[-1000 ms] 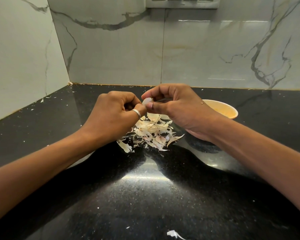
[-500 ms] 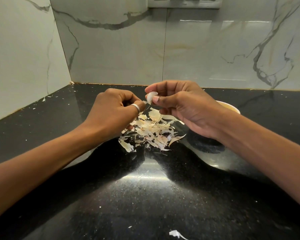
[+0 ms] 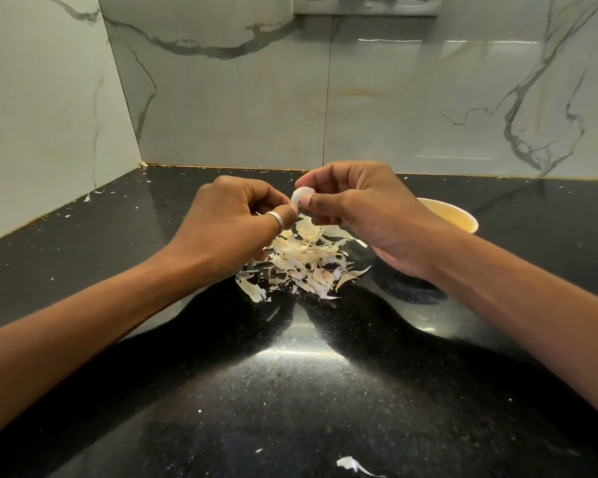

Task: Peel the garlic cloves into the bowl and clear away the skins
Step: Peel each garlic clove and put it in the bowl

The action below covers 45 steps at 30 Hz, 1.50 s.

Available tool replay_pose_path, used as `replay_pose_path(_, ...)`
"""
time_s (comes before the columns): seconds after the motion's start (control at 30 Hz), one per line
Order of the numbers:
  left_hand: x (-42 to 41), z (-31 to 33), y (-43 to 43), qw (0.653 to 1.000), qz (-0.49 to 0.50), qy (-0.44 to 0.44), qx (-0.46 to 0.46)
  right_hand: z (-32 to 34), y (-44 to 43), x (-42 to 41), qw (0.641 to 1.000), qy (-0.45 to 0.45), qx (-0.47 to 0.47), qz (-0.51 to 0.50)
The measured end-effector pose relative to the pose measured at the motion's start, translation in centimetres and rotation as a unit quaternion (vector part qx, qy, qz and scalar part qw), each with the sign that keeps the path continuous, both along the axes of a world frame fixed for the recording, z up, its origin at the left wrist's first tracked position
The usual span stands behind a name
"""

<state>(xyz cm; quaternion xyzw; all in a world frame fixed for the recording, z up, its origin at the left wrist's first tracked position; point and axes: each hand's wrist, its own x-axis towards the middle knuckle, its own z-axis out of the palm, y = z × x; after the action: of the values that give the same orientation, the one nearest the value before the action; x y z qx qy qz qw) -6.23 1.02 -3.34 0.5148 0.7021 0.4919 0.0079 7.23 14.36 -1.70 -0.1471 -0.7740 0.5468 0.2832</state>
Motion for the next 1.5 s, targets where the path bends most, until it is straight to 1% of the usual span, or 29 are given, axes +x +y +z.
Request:
replay_pose_path(0.13,0.0,-0.1,0.0,1.0,0.01,0.005,0.002,0.0,-0.2,-0.1,1.0,0.009,-0.004,0.014)
replay_pose_path(0.3,0.0,0.1,-0.2,0.999,0.027,0.033,0.008,-0.1,-0.4,0.0,0.999,-0.003,0.034,0.013)
replay_pose_path(0.5,0.2,0.2,-0.3,0.998,0.031,0.054,0.007,-0.4,-0.1,-0.2,0.991,-0.028,0.13,-0.015)
replay_pose_path(0.57,0.2,0.3,-0.4,0.997,0.034,0.062,0.003,-0.6,-0.1,-0.4,0.984,-0.028,0.175,-0.029)
replay_pose_path(0.67,0.2,0.4,-0.6,0.992,0.054,0.114,-0.011,-0.8,-0.1,-0.6,0.966,-0.035,0.253,-0.039)
replay_pose_path(0.73,0.3,0.5,-0.7,0.989,0.067,0.133,-0.017,-0.9,-0.2,-0.6,0.959,-0.037,0.277,-0.038)
replay_pose_path(0.8,0.3,0.7,-0.6,0.99,0.076,0.115,-0.019,-0.7,-0.3,-0.5,0.958,-0.035,0.284,-0.037)
replay_pose_path(0.87,0.2,0.8,-0.6,0.996,0.064,0.064,-0.02,-0.6,-0.2,-0.5,0.961,-0.037,0.272,-0.037)
replay_pose_path(0.9,0.2,0.8,-0.5,0.998,0.05,0.032,-0.02,-0.6,-0.1,-0.5,0.966,-0.038,0.252,-0.032)
replay_pose_path(0.97,0.1,0.8,-0.3,0.999,0.025,-0.023,-0.018,-0.6,0.0,-0.4,0.983,-0.033,0.182,-0.013)
replay_pose_path(1.07,0.0,0.6,-0.2,0.998,0.012,-0.057,-0.018,-0.5,-0.1,-0.3,0.997,-0.024,0.077,0.015)
replay_pose_path(1.17,-0.4,0.5,-0.1,0.998,0.025,-0.051,-0.014,-0.1,-0.4,0.0,0.999,-0.016,0.01,0.041)
replay_pose_path(1.3,-0.6,0.4,-0.1,0.999,0.036,-0.013,-0.018,0.0,-0.5,0.1,0.998,-0.012,-0.026,0.049)
replay_pose_path(1.37,-0.7,0.4,-0.1,0.999,0.038,0.005,-0.014,-0.1,-0.4,0.1,0.999,-0.014,-0.02,0.043)
replay_pose_path(1.5,-0.6,0.4,-0.1,0.999,0.034,0.015,0.011,-0.2,-0.3,0.0,0.999,-0.027,0.02,0.032)
